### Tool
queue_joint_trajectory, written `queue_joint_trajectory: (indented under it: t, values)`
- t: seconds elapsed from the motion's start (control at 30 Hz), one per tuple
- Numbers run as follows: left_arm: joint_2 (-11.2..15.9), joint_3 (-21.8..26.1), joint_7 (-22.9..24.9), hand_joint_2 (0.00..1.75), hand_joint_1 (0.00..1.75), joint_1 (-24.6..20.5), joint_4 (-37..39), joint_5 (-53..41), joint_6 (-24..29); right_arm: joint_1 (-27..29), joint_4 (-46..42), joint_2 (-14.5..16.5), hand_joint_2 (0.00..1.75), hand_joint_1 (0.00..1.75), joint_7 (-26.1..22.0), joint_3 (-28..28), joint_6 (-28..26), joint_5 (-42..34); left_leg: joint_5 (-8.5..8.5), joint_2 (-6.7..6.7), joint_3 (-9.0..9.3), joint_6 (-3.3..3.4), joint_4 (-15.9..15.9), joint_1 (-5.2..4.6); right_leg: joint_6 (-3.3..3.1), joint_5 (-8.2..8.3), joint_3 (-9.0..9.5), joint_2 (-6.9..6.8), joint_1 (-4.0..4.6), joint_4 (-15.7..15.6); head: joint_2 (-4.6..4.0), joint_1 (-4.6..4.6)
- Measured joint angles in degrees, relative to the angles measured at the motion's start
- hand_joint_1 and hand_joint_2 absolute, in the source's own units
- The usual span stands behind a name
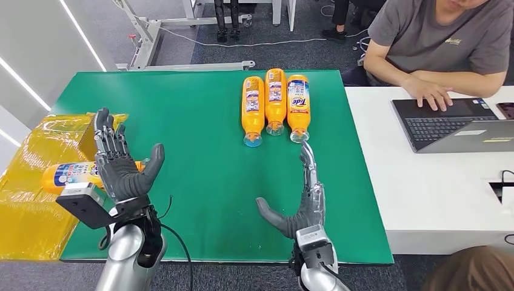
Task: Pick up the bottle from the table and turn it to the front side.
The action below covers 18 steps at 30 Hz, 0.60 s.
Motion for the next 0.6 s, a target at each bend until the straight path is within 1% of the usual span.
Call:
queue_joint_trajectory:
  t: [0.17,0.33,0.5,0.6]
  values:
    - [-0.89,-1.05,0.00,1.75,0.00,2.82,-4.02,-0.03,0.65,-0.86,1.61,-0.06,1.75,0.00,0.00,0.75,0.56,-0.25,0.02,0.00,0.01,0.00,-0.01,0.00,0.00,0.00,0.00,-0.01,0.01,0.03,0.00,0.01]
    - [-0.95,-1.38,0.00,1.75,0.00,4.45,-6.38,-1.82,2.27,-1.35,2.46,-0.35,1.75,0.00,0.00,0.91,0.96,-0.29,0.02,-0.01,0.01,0.00,-0.01,-0.01,0.00,0.00,0.01,-0.01,0.01,0.03,0.00,0.00]
    - [-0.71,-2.92,0.00,1.75,0.00,5.00,-7.61,-5.96,7.32,-1.48,3.08,-0.60,1.75,0.00,0.00,0.92,1.11,-0.41,0.02,-0.01,0.00,0.00,-0.01,-0.01,0.00,0.00,0.01,-0.02,0.01,0.01,0.00,0.01]
    - [-0.58,-3.67,0.00,1.75,0.00,5.05,-7.60,-7.92,8.53,-1.47,3.15,-0.73,1.75,0.00,0.00,0.93,1.07,-0.26,0.02,-0.01,0.00,0.00,0.00,-0.01,0.00,0.00,0.00,-0.02,0.01,0.01,0.00,0.00]
